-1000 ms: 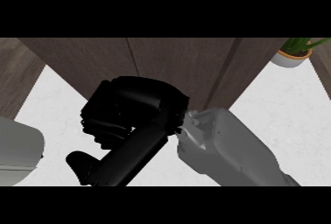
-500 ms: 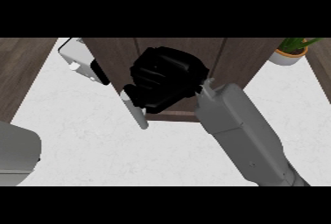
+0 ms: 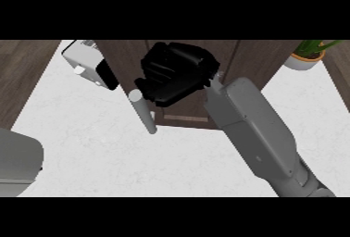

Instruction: Pick up the bottled water, place it into the cabinet and close the cabinet

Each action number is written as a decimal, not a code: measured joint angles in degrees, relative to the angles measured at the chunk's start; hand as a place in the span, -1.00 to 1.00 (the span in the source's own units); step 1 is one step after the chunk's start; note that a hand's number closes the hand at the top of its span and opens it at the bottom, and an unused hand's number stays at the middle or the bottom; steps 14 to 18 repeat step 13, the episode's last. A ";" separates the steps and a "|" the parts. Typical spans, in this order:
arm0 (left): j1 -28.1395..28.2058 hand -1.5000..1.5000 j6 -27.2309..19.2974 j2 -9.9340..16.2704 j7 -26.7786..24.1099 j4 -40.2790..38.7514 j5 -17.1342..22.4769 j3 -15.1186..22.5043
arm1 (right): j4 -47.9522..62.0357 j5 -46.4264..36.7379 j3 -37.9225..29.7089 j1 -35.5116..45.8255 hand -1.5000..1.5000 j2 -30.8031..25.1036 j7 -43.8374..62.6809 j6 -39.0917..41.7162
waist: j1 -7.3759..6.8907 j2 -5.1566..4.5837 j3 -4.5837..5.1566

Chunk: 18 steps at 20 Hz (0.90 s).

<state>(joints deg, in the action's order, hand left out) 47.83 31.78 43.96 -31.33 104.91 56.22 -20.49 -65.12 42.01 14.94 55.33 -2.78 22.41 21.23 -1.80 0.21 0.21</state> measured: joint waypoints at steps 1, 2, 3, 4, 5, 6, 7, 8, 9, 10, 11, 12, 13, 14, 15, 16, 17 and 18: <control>-0.34 -1.00 -0.31 -0.17 0.37 0.10 0.31 -0.16 | 0.55 -0.50 0.01 0.55 -1.00 0.13 -0.43 0.56 | -0.08 -0.03 0.10; -0.31 -1.00 -0.32 -0.37 0.68 0.41 0.36 -0.27 | 0.87 -1.03 -0.03 0.99 -1.00 0.42 -0.60 0.25 | -0.08 -0.09 0.11; -0.59 -1.00 0.04 -0.59 0.72 0.13 0.30 -0.36 | 1.27 -1.70 -0.07 1.34 -1.00 0.72 -1.22 0.13 | -0.11 -0.15 0.10; -1.03 -1.00 0.13 -0.72 0.82 -0.05 0.25 -0.40 | 1.73 -2.41 -0.07 1.68 -1.00 0.91 -2.01 0.19 | -0.14 -0.18 0.11; -1.33 -1.00 0.20 -0.81 0.98 -0.12 0.21 -0.44 | 2.08 -3.22 -0.02 2.07 -1.00 1.12 -2.63 -0.11 | -0.14 -0.26 0.07; -1.18 -1.00 0.36 -1.13 1.02 -0.02 -0.10 -0.54 | 2.33 -3.72 -0.07 2.34 -1.00 1.20 -2.78 -0.52 | -0.27 -0.27 0.04; -1.44 -1.00 0.42 -1.16 1.22 -0.22 -0.02 -0.67 | 2.49 -4.19 -0.07 2.58 -1.00 1.37 -3.06 -0.84 | -0.21 -0.31 0.02; -1.45 -1.00 0.48 -1.38 1.30 -0.10 -0.24 -0.71 | 2.67 -4.70 -0.10 2.72 -1.00 1.36 -3.53 -0.96 | -0.33 -0.32 0.03; -1.58 -1.00 0.46 -1.65 1.32 0.04 -0.56 -0.66 | 2.76 -5.02 -0.17 2.88 -1.00 1.48 -3.75 -1.41 | -0.40 -0.36 0.08; -1.94 -1.00 0.30 -1.80 1.42 0.06 -0.65 -0.66 | 2.92 -5.25 -0.19 3.15 -1.00 1.70 -3.75 -1.86 | -0.32 -0.40 0.10; -1.95 -1.00 0.40 -1.90 1.61 0.34 -0.74 -0.62 | 3.11 -5.38 -0.28 3.33 -1.00 1.67 -3.89 -1.80 | -0.42 -0.42 0.15; -2.32 -1.00 0.12 -2.15 1.81 0.64 -1.05 -0.27 | 3.22 -5.66 -0.27 3.61 -1.00 1.90 -3.90 -2.26 | -0.30 -0.47 0.15; -2.62 -1.00 0.07 -2.13 2.05 0.89 -1.21 -0.17 | 3.42 -5.88 -0.32 3.84 -1.00 1.98 -4.06 -2.36 | -0.29 -0.51 0.15; -2.62 -1.00 0.07 -2.13 2.05 0.89 -1.21 -0.17 | 3.42 -5.88 -0.32 3.84 -1.00 1.98 -4.06 -2.36 | -0.29 -0.51 0.15; -2.62 -1.00 0.07 -2.13 2.05 0.89 -1.21 -0.17 | 3.42 -5.88 -0.32 3.84 -1.00 1.98 -4.06 -2.36 | -0.29 -0.51 0.15; -2.62 -1.00 0.07 -2.13 2.05 0.89 -1.21 -0.17 | 3.42 -5.88 -0.32 3.84 -1.00 1.98 -4.06 -2.36 | -0.29 -0.51 0.15; -2.62 -1.00 0.07 -2.13 2.05 0.89 -1.21 -0.17 | 3.42 -5.88 -0.32 3.84 -1.00 1.98 -4.06 -2.36 | -0.29 -0.51 0.15; -2.62 -1.00 0.07 -2.13 2.05 0.89 -1.21 -0.17 | 3.42 -5.88 -0.32 3.84 -1.00 1.98 -4.06 -2.36 | -0.29 -0.51 0.15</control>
